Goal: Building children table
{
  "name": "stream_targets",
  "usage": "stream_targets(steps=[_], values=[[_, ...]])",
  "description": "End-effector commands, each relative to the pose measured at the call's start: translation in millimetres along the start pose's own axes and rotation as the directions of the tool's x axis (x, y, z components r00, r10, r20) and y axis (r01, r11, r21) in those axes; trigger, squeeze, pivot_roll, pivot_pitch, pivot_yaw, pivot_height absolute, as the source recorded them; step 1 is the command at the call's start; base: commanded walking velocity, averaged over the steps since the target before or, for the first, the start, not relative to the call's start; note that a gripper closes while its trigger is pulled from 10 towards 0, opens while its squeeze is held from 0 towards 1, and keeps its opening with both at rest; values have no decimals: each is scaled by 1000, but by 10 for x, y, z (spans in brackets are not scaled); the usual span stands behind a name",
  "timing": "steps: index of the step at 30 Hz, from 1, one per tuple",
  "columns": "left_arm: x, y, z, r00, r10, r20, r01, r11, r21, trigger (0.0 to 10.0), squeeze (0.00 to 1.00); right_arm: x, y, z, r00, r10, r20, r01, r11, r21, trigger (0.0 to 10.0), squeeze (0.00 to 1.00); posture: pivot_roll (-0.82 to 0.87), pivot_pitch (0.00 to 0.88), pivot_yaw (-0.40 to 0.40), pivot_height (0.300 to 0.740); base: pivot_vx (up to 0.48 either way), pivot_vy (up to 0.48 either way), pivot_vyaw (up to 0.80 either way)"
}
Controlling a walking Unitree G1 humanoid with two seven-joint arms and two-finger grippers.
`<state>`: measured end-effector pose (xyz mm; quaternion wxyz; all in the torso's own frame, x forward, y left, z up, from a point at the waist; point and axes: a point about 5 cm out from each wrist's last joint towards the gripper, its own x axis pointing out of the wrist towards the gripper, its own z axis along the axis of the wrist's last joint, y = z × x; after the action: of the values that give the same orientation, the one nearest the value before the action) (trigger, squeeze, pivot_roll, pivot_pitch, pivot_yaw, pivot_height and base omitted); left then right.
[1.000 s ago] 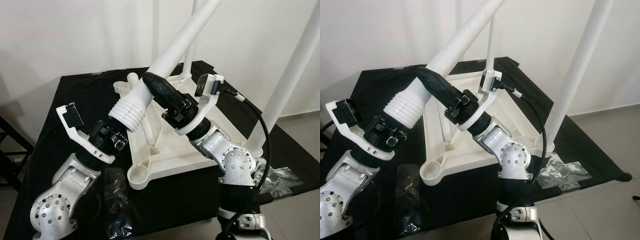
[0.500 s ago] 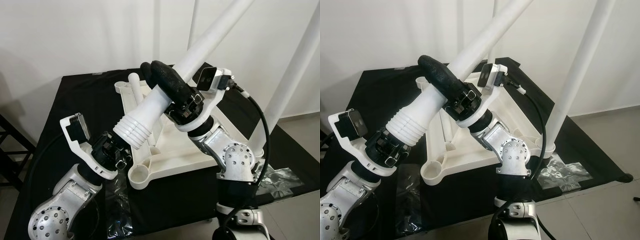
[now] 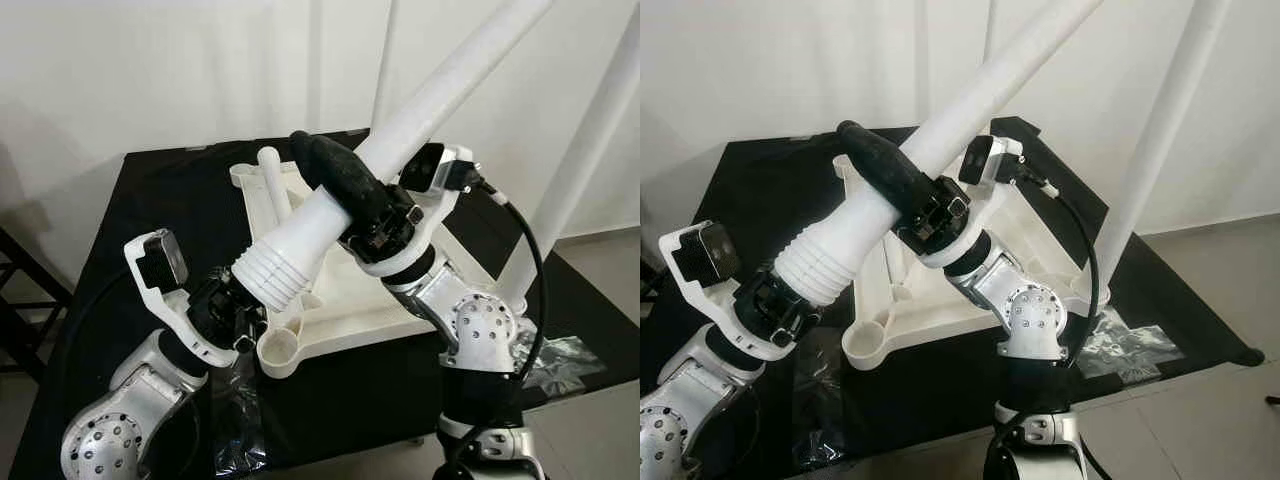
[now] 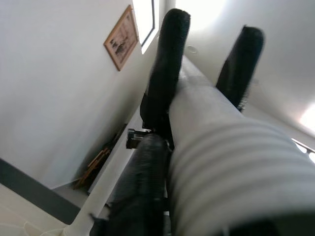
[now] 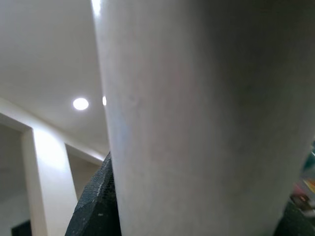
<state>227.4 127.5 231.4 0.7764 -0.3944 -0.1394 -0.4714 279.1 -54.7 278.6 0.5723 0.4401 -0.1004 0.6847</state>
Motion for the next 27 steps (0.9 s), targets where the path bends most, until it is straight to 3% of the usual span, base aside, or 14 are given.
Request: stream_targets(steps=[1, 6, 8, 9, 12, 15, 17, 18, 19, 20, 21, 25, 27], values=[[-5, 21, -72, 999, 8, -38, -10, 999, -35, 10000, 1000, 106, -13, -75, 999, 3, -43, -3, 1000, -1, 0, 0, 22, 0, -26, 740, 0, 0, 0], [-125, 42, -77, 998, 13, -66, -16, 999, -42, 10000, 1000, 112, -68, 10, 999, -53, -9, 53, 997, -50, 0, 0, 23, 0, -23, 740, 0, 0, 0], [-334, 76, -86, 994, 27, -110, -33, 998, -54, 10000, 1000, 121, -90, 129, 997, -74, 24, 76, 994, -82, 0, 0, 26, 0, -21, 740, 0, 0, 0], [-334, 76, -86, 994, 27, -110, -33, 998, -54, 10000, 1000, 121, -90, 129, 997, -74, 24, 76, 994, -82, 0, 0, 26, 0, -21, 740, 0, 0, 0], [-528, 94, -97, 988, 41, -146, -51, 997, -63, 10000, 1000, 130, -85, 221, 996, -73, 47, 78, 992, -103, 0, 0, 26, 0, -21, 740, 0, 0, 0], [-528, 94, -97, 988, 41, -146, -51, 997, -63, 10000, 1000, 130, -85, 221, 996, -73, 47, 78, 992, -103, 0, 0, 26, 0, -21, 740, 0, 0, 0], [-608, 123, -103, 985, 69, -157, -79, 995, -58, 10000, 1000, 135, -85, 252, 995, -77, 57, 83, 990, -113, 0, 0, 30, 0, -19, 740, 0, 0, 0], [-717, 187, -101, 979, 121, -164, -130, 990, -47, 10000, 1000, 136, -92, 283, 994, -89, 60, 97, 986, -134, 0, 0, 29, 0, -18, 740, 0, 0, 0], [-818, 259, -88, 968, 187, -165, -193, 981, -24, 10000, 1000, 132, -107, 287, 993, -117, 23, 119, 975, -186, 0, 0, 30, 0, -17, 740, 0, 0, 0], [-930, 356, -57, 946, 280, -165, -280, 960, 24, 10000, 1000, 115, -158, 229, 979, -189, -82, 157, 941, -299, 0, 0, 30, 0, -17, 740, 0, 0, 0], [-951, 383, -44, 937, 307, -165, -304, 952, 45, 10000, 1000, 104, -185, 185, 965, -224, -133, 166, 922, -350, 0, 0, 30, 0, -17, 740, 0, 0, 0], [-981, 441, -18, 920, 358, -158, -351, 933, 76, 10000, 1000, 69, -234, 103, 936, -276, -220, 164, 892, -421, 0, 0, 29, 0, -16, 740, 0, 0, 0], [-1027, 592, 48, 870, 477, -127, -454, 874, 174, 10000, 1000, 12, -302, 70, 899, -335, -281, 170, 859, -483, 0, 0, 27, 0, -17, 740, 0, 0, 0]])
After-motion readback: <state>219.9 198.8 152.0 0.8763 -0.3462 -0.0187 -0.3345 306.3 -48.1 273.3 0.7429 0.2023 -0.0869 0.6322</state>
